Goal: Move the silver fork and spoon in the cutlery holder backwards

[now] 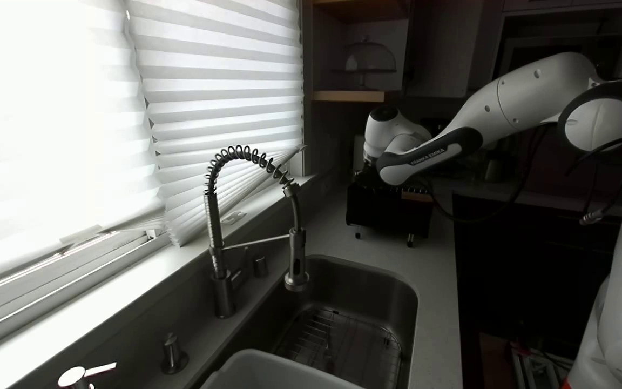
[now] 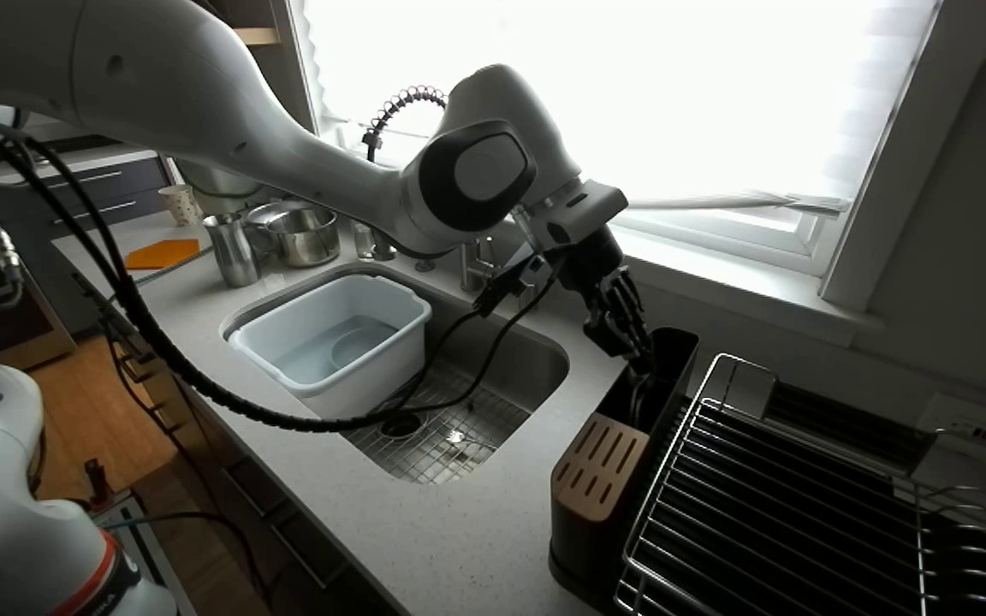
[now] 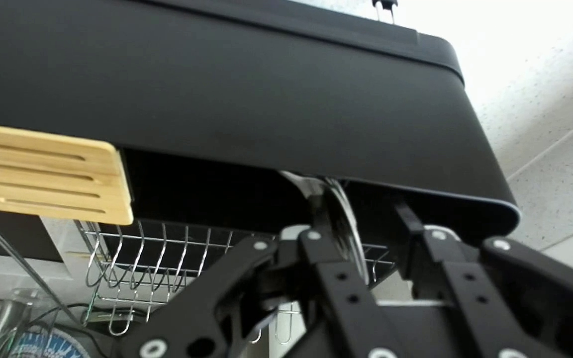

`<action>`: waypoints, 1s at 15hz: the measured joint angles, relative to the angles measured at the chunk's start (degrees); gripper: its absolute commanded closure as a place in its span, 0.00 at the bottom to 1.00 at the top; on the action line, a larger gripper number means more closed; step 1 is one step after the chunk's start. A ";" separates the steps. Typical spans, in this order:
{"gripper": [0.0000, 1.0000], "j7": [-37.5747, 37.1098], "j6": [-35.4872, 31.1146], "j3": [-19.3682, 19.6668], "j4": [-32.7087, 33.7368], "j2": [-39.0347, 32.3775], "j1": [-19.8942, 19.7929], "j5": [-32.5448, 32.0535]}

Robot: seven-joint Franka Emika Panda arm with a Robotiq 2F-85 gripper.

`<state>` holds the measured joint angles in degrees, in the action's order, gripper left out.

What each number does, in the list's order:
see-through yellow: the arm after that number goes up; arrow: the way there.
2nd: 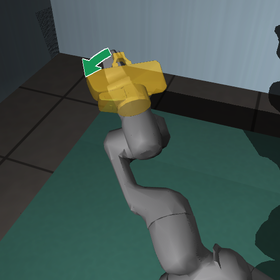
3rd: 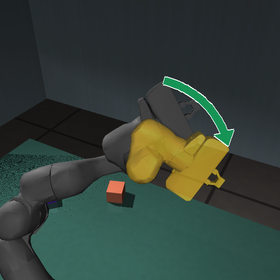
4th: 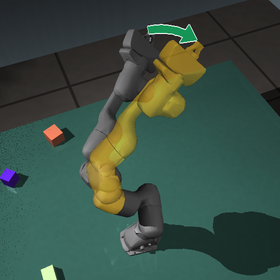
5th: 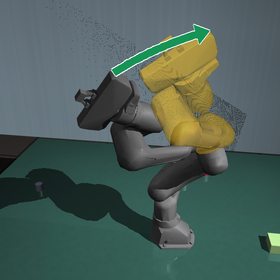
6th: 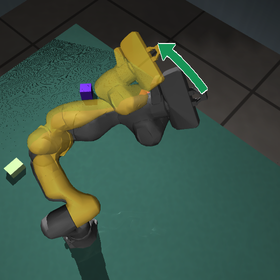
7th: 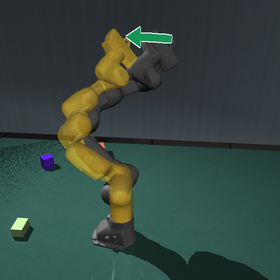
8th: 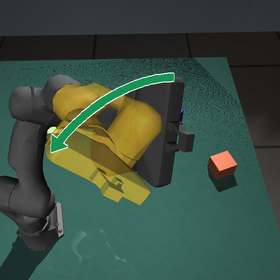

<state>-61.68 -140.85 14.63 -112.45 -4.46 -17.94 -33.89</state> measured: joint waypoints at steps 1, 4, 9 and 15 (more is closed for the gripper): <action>1.00 0.08 0.50 0.13 0.16 0.00 0.01 0.05; 0.98 0.80 2.03 0.54 1.08 0.03 0.02 0.09; 0.98 1.83 2.68 0.91 2.21 0.32 0.02 0.14; 0.98 2.21 2.68 0.91 2.18 2.37 0.24 0.22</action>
<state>-59.47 -138.17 15.54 -110.27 -2.08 -17.70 -33.67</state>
